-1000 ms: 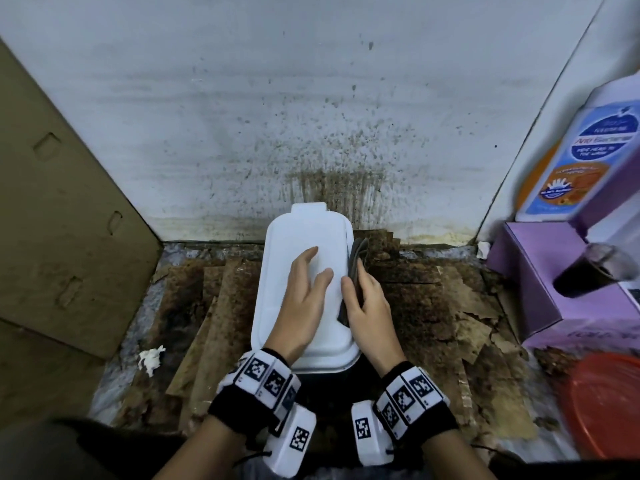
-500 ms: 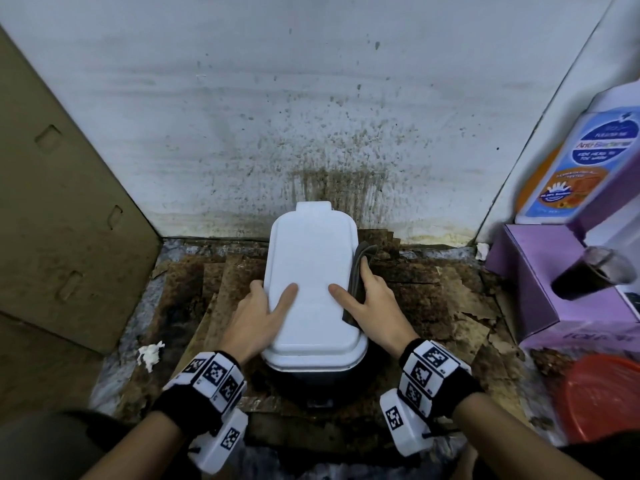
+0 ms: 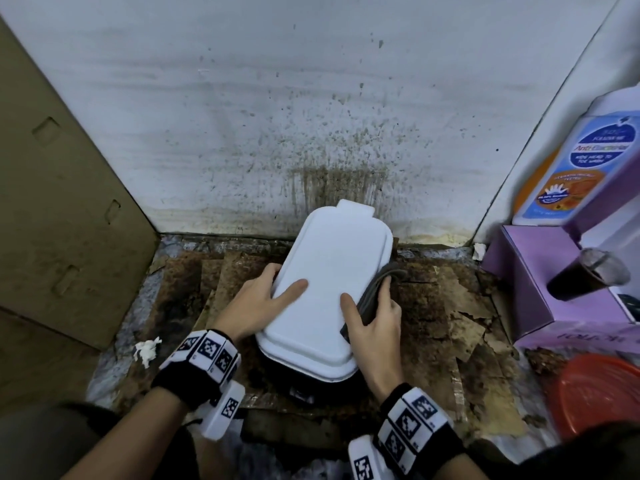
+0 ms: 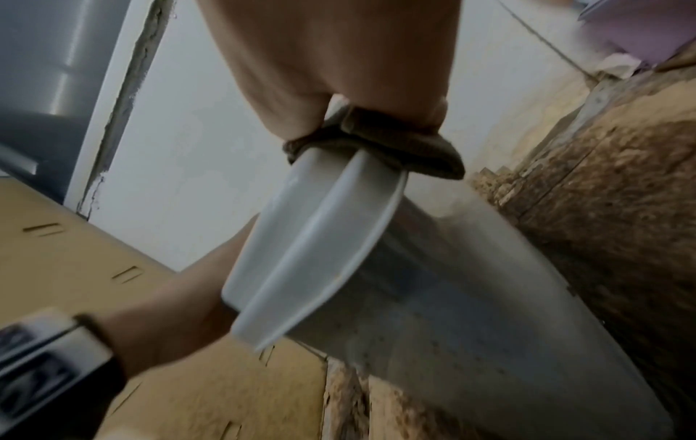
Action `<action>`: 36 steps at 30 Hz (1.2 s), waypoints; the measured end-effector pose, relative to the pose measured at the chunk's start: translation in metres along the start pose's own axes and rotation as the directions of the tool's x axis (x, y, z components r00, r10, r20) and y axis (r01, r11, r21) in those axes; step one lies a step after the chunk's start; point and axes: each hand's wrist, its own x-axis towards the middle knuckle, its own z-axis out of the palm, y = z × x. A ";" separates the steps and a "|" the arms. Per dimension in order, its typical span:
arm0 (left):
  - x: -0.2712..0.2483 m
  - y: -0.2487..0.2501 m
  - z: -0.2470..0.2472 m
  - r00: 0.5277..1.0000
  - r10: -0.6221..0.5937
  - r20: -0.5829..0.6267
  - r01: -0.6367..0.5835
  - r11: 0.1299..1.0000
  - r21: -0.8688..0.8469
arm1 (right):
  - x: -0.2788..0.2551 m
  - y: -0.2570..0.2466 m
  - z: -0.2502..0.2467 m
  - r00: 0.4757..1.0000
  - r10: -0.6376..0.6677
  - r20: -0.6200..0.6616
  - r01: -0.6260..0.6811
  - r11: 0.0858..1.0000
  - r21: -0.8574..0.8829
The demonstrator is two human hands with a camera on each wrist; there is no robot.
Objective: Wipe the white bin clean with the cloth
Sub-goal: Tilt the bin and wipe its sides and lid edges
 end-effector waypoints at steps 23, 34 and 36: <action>-0.034 -0.034 0.023 0.974 -0.143 -0.176 0.176 0.966 0.190 | 0.124 -0.012 -0.028 0.996 -0.027 0.085 0.022 0.998 0.066; -0.034 -0.033 0.015 0.982 -0.101 -0.158 0.091 0.994 -0.066 | 0.131 -0.006 -0.033 0.997 -0.073 0.024 0.072 0.997 0.035; -0.031 -0.032 0.009 0.986 -0.082 -0.148 0.075 0.996 -0.052 | 0.125 -0.004 -0.034 0.998 -0.056 -0.026 0.057 0.997 0.059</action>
